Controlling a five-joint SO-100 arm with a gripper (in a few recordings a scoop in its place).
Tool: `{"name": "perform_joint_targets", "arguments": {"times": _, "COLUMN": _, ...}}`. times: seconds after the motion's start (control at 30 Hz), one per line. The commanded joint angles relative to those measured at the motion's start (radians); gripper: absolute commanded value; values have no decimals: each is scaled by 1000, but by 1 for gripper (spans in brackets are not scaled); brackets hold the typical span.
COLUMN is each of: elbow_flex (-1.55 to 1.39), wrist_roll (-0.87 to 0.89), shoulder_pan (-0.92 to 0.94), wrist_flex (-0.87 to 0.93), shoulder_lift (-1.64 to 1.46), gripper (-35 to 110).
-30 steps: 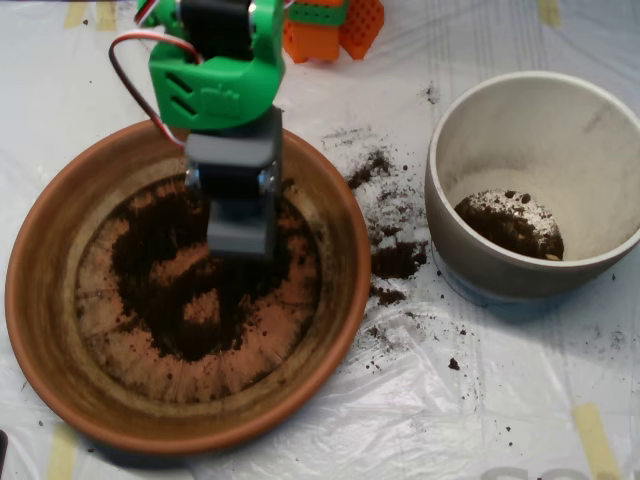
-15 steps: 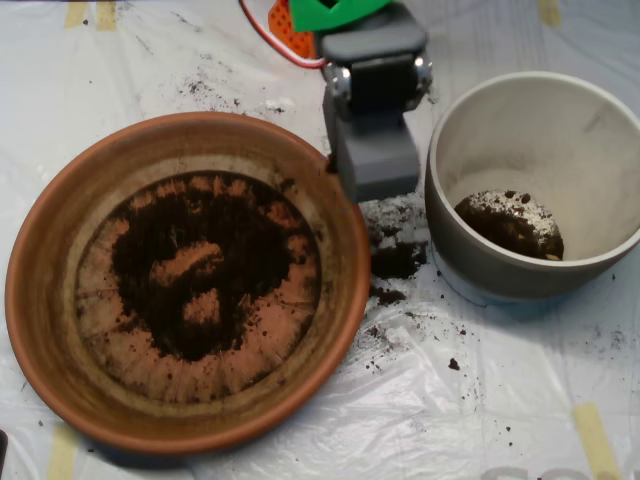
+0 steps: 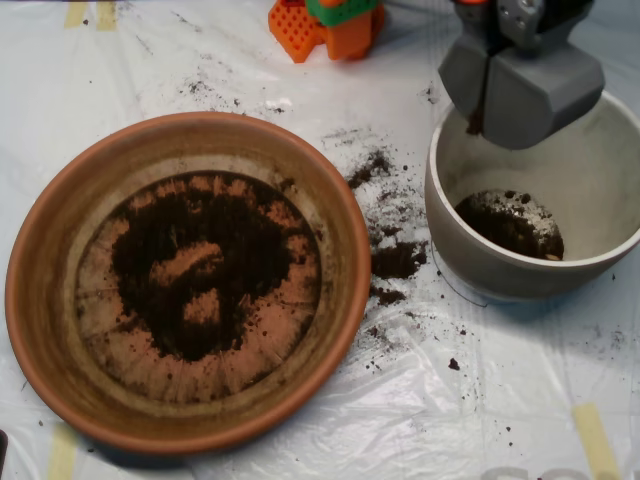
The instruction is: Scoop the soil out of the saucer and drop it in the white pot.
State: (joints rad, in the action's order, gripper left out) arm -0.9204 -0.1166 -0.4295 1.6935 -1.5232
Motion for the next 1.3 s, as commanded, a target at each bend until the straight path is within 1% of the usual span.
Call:
{"name": "perform_joint_targets", "arguments": {"times": 0.0, "elbow_flex": 89, "wrist_roll": -20, "shoulder_pan": -29, "wrist_flex": 25, "shoulder_lift": -15, "gripper": 19}}
{"name": "perform_joint_targets", "arguments": {"times": 0.07, "elbow_flex": 83, "wrist_roll": -23, "shoulder_pan": -18, "wrist_flex": 28, "shoulder_lift": -17, "gripper": 31}}
{"name": "perform_joint_targets", "arguments": {"times": 0.17, "elbow_flex": 77, "wrist_roll": -31, "shoulder_pan": 0, "wrist_flex": 34, "shoulder_lift": -21, "gripper": 36}}
{"name": "perform_joint_targets", "arguments": {"times": 0.4, "elbow_flex": -11, "wrist_roll": -49, "shoulder_pan": 3, "wrist_flex": 6, "shoulder_lift": -74, "gripper": 39}}
{"name": "perform_joint_targets", "arguments": {"times": 0.67, "elbow_flex": -66, "wrist_roll": -44, "shoulder_pan": -11, "wrist_flex": -8, "shoulder_lift": -114, "gripper": 39}}
{"name": "perform_joint_targets", "arguments": {"times": 0.9, "elbow_flex": -32, "wrist_roll": -20, "shoulder_pan": -12, "wrist_flex": 6, "shoulder_lift": -130, "gripper": 40}}
{"name": "perform_joint_targets", "arguments": {"times": 1.1, "elbow_flex": -8, "wrist_roll": -34, "shoulder_pan": -21, "wrist_flex": 32, "shoulder_lift": -94, "gripper": 40}}
{"name": "perform_joint_targets", "arguments": {"times": 1.27, "elbow_flex": 69, "wrist_roll": 40, "shoulder_pan": 58, "wrist_flex": 34, "shoulder_lift": -104, "gripper": 40}}
